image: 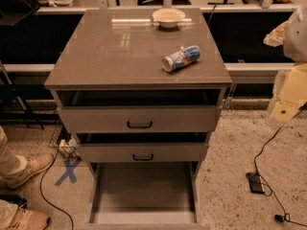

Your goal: Place redbull can into bottom drawer

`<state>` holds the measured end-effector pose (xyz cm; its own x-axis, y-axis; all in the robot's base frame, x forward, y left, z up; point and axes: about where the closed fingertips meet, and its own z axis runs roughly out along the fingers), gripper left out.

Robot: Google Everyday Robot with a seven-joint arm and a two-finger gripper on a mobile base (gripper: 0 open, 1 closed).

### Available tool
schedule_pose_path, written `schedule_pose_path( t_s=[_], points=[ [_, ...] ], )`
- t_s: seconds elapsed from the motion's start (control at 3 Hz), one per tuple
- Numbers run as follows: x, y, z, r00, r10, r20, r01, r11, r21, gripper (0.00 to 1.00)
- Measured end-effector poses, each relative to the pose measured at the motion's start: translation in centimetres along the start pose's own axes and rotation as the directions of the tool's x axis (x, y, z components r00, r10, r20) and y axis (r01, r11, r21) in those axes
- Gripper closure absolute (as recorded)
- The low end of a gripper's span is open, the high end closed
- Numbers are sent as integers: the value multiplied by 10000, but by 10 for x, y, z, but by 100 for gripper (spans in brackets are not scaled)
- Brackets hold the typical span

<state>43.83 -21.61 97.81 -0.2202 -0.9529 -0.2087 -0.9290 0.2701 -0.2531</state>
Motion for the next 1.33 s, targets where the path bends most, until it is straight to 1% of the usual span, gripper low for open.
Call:
schedule_pose_path(
  t_s=[0.33, 0.67, 1.0, 1.33],
  points=[
    [0, 0, 0, 10000, -1, 2, 1, 10000, 1, 0],
    [-2, -21, 9, 9985, -130, 526, 124, 9999, 113, 0],
    [-13, -66, 28, 9900, -532, 1305, 502, 9984, 268, 0],
    [-29, -118, 57, 9746, -646, 2144, 611, 9979, 231, 0]
  ],
)
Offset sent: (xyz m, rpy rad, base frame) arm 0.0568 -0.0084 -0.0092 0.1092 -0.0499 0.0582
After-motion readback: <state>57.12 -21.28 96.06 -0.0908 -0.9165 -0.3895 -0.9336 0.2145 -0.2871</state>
